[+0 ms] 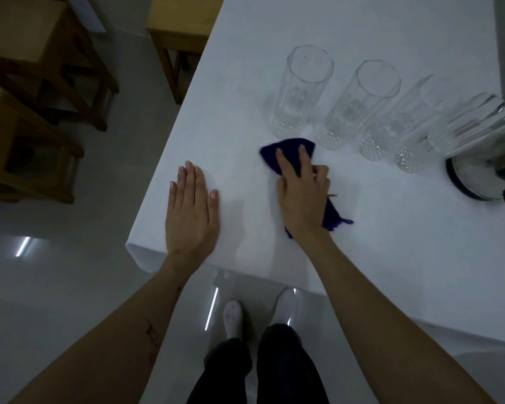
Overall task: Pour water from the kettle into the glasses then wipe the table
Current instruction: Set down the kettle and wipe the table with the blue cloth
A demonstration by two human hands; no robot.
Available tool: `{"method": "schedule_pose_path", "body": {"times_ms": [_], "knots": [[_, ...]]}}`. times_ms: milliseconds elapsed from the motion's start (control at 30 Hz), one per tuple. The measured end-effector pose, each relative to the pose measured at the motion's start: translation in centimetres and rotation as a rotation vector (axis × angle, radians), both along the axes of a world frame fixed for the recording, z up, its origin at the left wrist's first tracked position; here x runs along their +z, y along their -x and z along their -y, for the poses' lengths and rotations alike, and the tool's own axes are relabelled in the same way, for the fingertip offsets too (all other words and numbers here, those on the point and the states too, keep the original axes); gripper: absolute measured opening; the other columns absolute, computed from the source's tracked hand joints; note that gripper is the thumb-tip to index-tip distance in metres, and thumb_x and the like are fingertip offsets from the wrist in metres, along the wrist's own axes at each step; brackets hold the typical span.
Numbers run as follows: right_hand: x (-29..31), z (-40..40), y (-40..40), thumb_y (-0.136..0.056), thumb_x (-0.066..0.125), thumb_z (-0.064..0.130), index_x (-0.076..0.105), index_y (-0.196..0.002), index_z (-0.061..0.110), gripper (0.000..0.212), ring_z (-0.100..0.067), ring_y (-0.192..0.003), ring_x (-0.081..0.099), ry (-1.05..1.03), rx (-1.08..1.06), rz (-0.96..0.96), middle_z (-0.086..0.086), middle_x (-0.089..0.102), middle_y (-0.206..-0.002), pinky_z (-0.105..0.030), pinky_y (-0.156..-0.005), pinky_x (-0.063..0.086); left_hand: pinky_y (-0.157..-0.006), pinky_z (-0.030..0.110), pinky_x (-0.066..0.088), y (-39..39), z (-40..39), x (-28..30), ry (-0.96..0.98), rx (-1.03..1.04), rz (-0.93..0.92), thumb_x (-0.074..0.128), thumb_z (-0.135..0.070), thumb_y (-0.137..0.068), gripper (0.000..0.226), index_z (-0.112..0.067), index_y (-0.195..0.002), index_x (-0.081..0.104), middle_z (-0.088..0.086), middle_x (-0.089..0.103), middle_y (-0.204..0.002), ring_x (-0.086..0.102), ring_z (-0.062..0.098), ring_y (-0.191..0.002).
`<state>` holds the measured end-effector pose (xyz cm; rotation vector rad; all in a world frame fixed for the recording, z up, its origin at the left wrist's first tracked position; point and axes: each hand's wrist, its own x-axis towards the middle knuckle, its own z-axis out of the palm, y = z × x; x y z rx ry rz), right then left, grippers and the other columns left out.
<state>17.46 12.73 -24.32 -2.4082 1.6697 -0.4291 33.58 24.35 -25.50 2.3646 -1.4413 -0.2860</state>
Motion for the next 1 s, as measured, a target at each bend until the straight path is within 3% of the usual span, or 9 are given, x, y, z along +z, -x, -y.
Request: {"method": "schedule_pose_path", "body": {"times_ms": [133, 267, 433, 533, 633, 700, 867, 933, 1000], "knots": [[0.2, -2.6, -0.6, -0.092, 0.035, 0.023, 0.059, -0.140, 0.023, 0.054, -0.036, -0.095, 0.051, 0.037, 0.231, -0.031, -0.014, 0.048, -0.152, -0.045, -0.077, 0.047, -0.122, 0.033, -0.001, -0.2, -0.2, 0.1, 0.000, -0.011, -0.022, 0.011, -0.040, -0.102, 0.060, -0.008, -0.153, 0.010, 0.005, 0.005, -0.163, -0.002, 0.013, -0.150], [0.0, -4.6, 5.0, -0.092, 0.042, 0.018, 0.061, -0.138, 0.022, 0.050, -0.029, -0.097, 0.044, 0.072, 0.335, -0.050, -0.009, 0.048, -0.152, -0.040, -0.077, 0.040, -0.122, 0.033, -0.001, -0.1, -0.2, 0.1, -0.006, -0.019, -0.013, 0.010, -0.040, -0.102, 0.060, -0.008, -0.153, 0.009, 0.005, 0.005, -0.163, -0.002, 0.013, -0.150], [-0.1, -2.6, 10.6, -0.090, 0.043, 0.018, 0.063, -0.136, 0.024, 0.051, -0.031, -0.108, 0.043, 0.130, 0.066, -0.096, -0.009, 0.049, -0.151, -0.044, -0.083, 0.037, -0.121, 0.031, -0.003, 0.0, -0.1, 0.1, -0.012, -0.009, 0.002, 0.010, -0.041, -0.102, 0.060, -0.008, -0.153, 0.010, 0.005, 0.005, -0.163, -0.002, 0.014, -0.150], [-0.3, -0.5, 8.4, -0.092, 0.041, 0.018, 0.059, -0.140, 0.020, 0.051, -0.040, -0.114, 0.047, 0.070, -0.127, -0.066, -0.017, 0.046, -0.152, -0.053, -0.088, 0.042, -0.121, 0.030, -0.004, 0.1, -0.1, 0.2, 0.007, -0.006, -0.016, 0.009, -0.042, -0.102, 0.062, -0.008, -0.153, 0.011, 0.006, 0.006, -0.163, -0.001, 0.014, -0.150], [-0.5, -0.6, 3.1, -0.090, 0.055, 0.008, 0.054, -0.144, 0.015, 0.055, -0.049, -0.114, 0.050, 0.001, -0.290, 0.006, -0.023, 0.041, -0.154, -0.057, -0.089, 0.043, -0.121, 0.029, -0.004, 0.0, 0.0, 0.0, 0.008, 0.002, -0.018, 0.010, -0.042, -0.102, 0.061, -0.009, -0.153, 0.010, 0.005, 0.005, -0.163, -0.002, 0.013, -0.150], [-0.3, -2.1, 0.0, -0.088, 0.059, 0.005, 0.055, -0.143, 0.012, 0.056, -0.047, -0.111, 0.053, -0.002, -0.291, 0.071, -0.023, 0.042, -0.153, -0.055, -0.087, 0.045, -0.121, 0.030, -0.004, 0.1, -0.1, 0.0, 0.007, 0.007, -0.027, 0.010, -0.043, -0.102, 0.062, -0.009, -0.153, 0.010, 0.004, 0.005, -0.163, -0.002, 0.013, -0.150], [0.6, -3.2, 2.1, -0.092, 0.050, 0.007, 0.064, -0.134, 0.012, 0.045, -0.035, -0.097, 0.050, -0.025, 0.123, 0.192, -0.016, 0.053, -0.146, -0.041, -0.088, 0.045, -0.120, 0.027, -0.006, 0.0, -0.2, 0.8, 0.055, 0.012, -0.101, 0.011, -0.043, -0.101, 0.063, -0.009, -0.154, 0.008, 0.003, 0.002, -0.163, -0.004, 0.012, -0.150], [1.1, -2.1, 4.3, -0.092, 0.052, 0.008, 0.068, -0.129, 0.013, 0.041, -0.034, -0.099, 0.051, -0.007, 0.004, 0.295, -0.013, 0.058, -0.142, -0.038, -0.091, 0.043, -0.120, 0.026, -0.007, -0.4, -0.4, 1.2, 0.089, 0.029, -0.124, 0.012, -0.042, -0.101, 0.062, -0.010, -0.154, 0.007, 0.003, 0.001, -0.163, -0.005, 0.011, -0.149], [1.1, -1.3, 5.3, -0.092, 0.051, 0.009, 0.069, -0.127, 0.012, 0.039, -0.037, -0.098, 0.052, 0.037, -0.239, 0.312, -0.013, 0.059, -0.141, -0.045, -0.087, 0.047, -0.120, 0.027, -0.006, -1.2, -0.8, 1.3, 0.095, 0.053, -0.088, 0.012, -0.042, -0.101, 0.062, -0.009, -0.154, 0.008, 0.003, 0.001, -0.163, -0.006, 0.011, -0.149]]}}
